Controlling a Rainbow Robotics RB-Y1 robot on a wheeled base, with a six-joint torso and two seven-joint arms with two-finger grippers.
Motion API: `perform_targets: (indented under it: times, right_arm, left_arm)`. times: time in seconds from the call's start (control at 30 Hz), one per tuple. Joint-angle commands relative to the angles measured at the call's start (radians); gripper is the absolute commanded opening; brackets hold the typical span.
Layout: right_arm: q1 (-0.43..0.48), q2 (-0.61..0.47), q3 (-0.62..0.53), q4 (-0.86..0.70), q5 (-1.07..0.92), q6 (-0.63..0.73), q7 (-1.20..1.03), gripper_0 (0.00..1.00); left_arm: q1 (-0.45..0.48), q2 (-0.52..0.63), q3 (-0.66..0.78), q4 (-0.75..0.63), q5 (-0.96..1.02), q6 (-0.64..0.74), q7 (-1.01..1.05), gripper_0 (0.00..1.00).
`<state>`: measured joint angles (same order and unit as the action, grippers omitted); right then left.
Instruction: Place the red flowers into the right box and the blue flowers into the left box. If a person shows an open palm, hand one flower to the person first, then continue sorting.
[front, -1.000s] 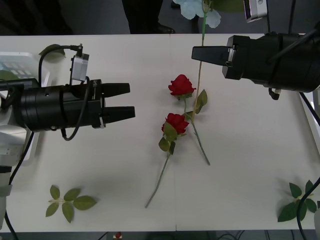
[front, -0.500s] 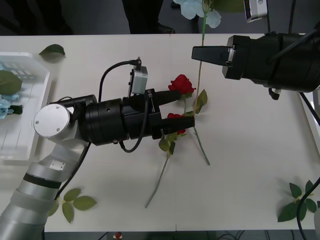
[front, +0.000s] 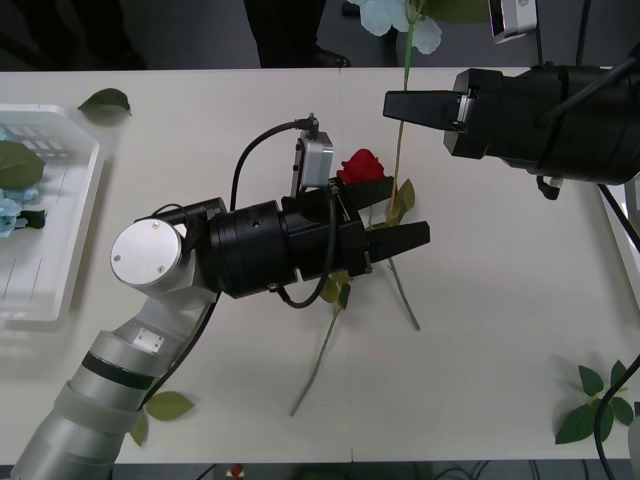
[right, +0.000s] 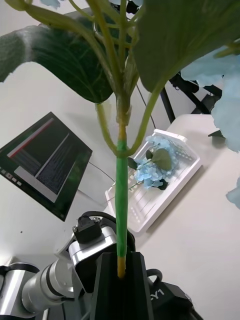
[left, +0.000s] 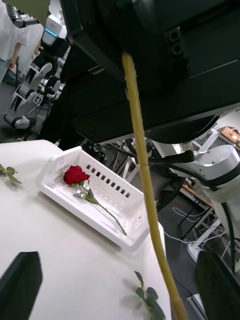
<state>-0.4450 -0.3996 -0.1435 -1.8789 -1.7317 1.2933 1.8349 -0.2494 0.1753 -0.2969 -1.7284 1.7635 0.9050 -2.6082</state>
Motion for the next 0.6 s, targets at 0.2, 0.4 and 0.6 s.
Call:
perform_targets:
  times: [0.2, 0.4, 0.6]
  right_arm:
    - [0.000, 0.004, -0.018, -0.035, -0.011, -0.005, 0.040, 0.00]
    - [0.000, 0.004, -0.019, -0.035, -0.012, -0.005, 0.044, 0.00]
    - [0.002, 0.004, -0.019, -0.035, -0.019, -0.005, 0.050, 0.00]
  left_arm:
    - [-0.025, -0.033, -0.004, -0.050, -0.021, -0.021, -0.003, 0.00]
    - [-0.024, -0.033, -0.004, -0.050, -0.022, -0.021, 0.000, 0.00]
    - [-0.024, -0.033, -0.004, -0.050, -0.021, -0.021, 0.007, 0.00]
